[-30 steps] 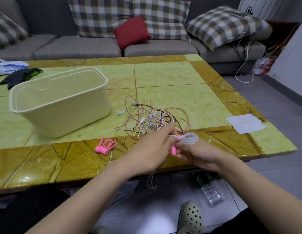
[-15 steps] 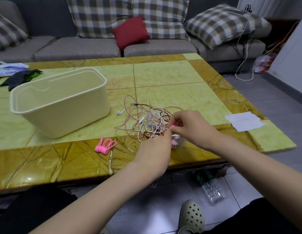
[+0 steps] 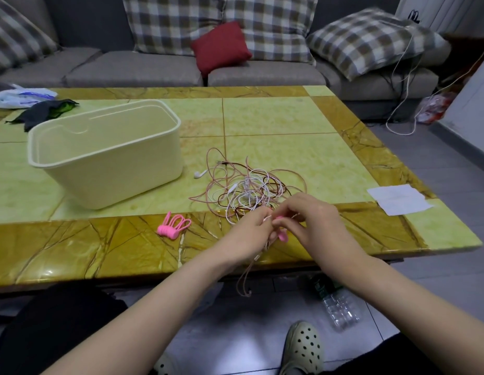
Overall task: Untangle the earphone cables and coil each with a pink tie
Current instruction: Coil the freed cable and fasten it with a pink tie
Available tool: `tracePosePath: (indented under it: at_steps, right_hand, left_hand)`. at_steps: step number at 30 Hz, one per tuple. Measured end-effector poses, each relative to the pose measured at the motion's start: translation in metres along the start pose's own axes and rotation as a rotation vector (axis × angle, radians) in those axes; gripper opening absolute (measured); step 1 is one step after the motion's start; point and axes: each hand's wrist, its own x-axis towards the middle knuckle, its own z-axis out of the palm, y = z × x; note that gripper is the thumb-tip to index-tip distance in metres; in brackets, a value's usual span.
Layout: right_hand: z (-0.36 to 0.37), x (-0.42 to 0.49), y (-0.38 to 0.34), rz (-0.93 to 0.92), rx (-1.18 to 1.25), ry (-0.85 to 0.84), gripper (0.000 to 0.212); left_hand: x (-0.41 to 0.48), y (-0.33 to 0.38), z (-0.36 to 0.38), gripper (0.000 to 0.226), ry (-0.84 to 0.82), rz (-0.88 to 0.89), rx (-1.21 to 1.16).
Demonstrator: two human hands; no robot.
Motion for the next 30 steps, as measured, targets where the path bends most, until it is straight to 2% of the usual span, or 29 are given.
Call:
tracePosePath:
  at_steps: [4, 5, 7, 10, 14, 20, 24, 27, 30]
  right_hand:
    - [0.000, 0.004, 0.001, 0.039, 0.028, 0.089, 0.005]
    - [0.000, 0.005, 0.001, 0.064, 0.039, 0.090, 0.006]
    - [0.000, 0.006, 0.001, 0.076, 0.036, 0.065, 0.008]
    - [0.001, 0.005, -0.001, 0.057, 0.041, 0.025, 0.017]
    - [0.004, 0.004, -0.006, 0.041, 0.070, 0.030, 0.023]
    - [0.007, -0.002, -0.011, 0.094, 0.157, 0.076, 0.028]
    - [0.012, -0.006, -0.013, 0.247, 0.241, 0.201, 0.023]
    - [0.018, -0.007, -0.013, 0.426, 0.275, 0.067, 0.018]
    - [0.027, -0.006, -0.011, 0.542, 0.510, -0.056, 0.011]
  left_hand:
    - [0.001, 0.004, -0.005, 0.013, -0.038, 0.033, 0.010]
    - [0.001, 0.003, -0.005, 0.011, -0.031, 0.052, 0.050]
    - [0.001, 0.000, -0.005, 0.028, -0.017, 0.074, 0.105]
    - [-0.002, 0.000, -0.005, 0.016, 0.013, 0.103, 0.081]
    - [-0.001, -0.003, -0.006, 0.018, 0.115, 0.168, 0.181]
    - [0.000, 0.000, -0.008, 0.017, 0.144, 0.161, 0.062]
    - [0.000, 0.001, -0.012, 0.028, 0.204, 0.066, -0.112]
    - [0.001, 0.002, -0.012, 0.030, 0.210, 0.032, -0.178]
    - [-0.002, 0.006, -0.011, 0.031, 0.212, 0.024, -0.225]
